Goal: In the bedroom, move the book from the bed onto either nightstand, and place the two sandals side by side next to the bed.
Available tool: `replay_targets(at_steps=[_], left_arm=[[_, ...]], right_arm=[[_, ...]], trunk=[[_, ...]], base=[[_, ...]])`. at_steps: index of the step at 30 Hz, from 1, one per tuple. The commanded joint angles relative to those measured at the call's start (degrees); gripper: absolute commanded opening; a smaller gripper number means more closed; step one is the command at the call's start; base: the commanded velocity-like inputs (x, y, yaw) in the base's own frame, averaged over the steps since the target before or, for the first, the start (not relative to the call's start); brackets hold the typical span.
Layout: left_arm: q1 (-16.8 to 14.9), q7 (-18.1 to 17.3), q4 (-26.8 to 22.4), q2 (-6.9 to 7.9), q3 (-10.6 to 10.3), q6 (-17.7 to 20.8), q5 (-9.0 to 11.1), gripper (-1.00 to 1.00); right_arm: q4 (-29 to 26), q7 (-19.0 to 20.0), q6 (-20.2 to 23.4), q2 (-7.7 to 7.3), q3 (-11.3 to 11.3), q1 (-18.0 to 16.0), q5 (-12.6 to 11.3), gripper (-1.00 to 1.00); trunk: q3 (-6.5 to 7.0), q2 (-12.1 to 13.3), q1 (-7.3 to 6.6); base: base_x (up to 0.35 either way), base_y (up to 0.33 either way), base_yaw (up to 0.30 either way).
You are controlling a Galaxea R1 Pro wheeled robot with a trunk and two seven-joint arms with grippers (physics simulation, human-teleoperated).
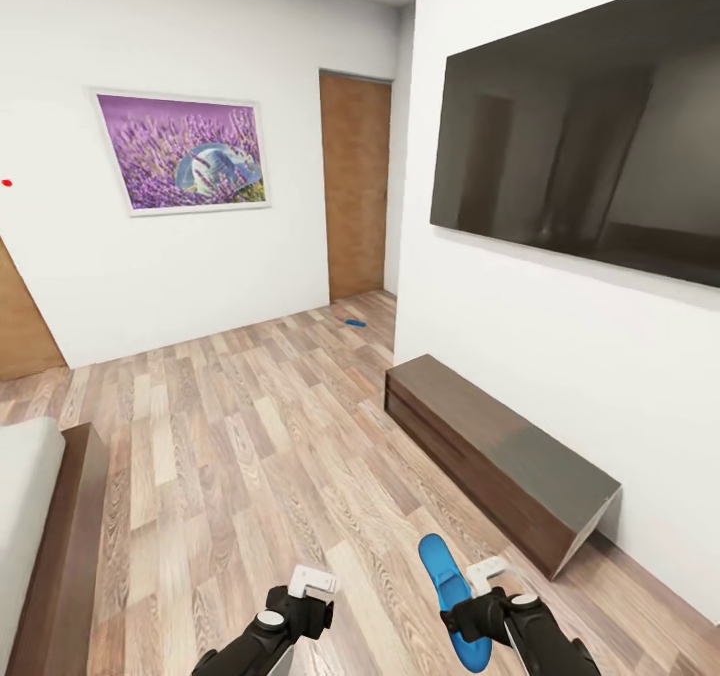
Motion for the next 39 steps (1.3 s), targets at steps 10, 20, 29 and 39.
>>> replay_targets(at_steps=[10,20,29,39], left_arm=[[-0.10,0.38,-0.04,0.05,-0.49,0.26,0.55,1.00],[-0.11,0.38,-0.04,0.05,-0.51,0.19,0.55,1.00],[-0.11,0.37,-0.03,0.05,-0.53,0.17,0.55,1.00],[-0.09,0.37,0.03,0.05,-0.53,-0.56,0.49,1.00]], right_arm=[[0.16,0.52,-0.12,0.11,-0.56,-0.05,0.31,-1.00],[1.18,0.52,-0.21,0.07,-0.55,-0.05,0.33,-1.00],[1.58,0.52,-3.54,0.04,-0.63,-0.05,0.32,-1.00],[2.46,0.52,-4.90,-0.02,-0.64,-0.05,0.37,-1.00]], trunk=[[0.20,-0.14,0.04],[0.86,-0.14,0.04],[0.99,-0.14,0.04],[1.00,-0.14,0.04]], base=[[0.000,0.000,0.117],[0.026,0.019,0.159],[0.231,0.173,0.037],[0.293,0.223,0.004]])
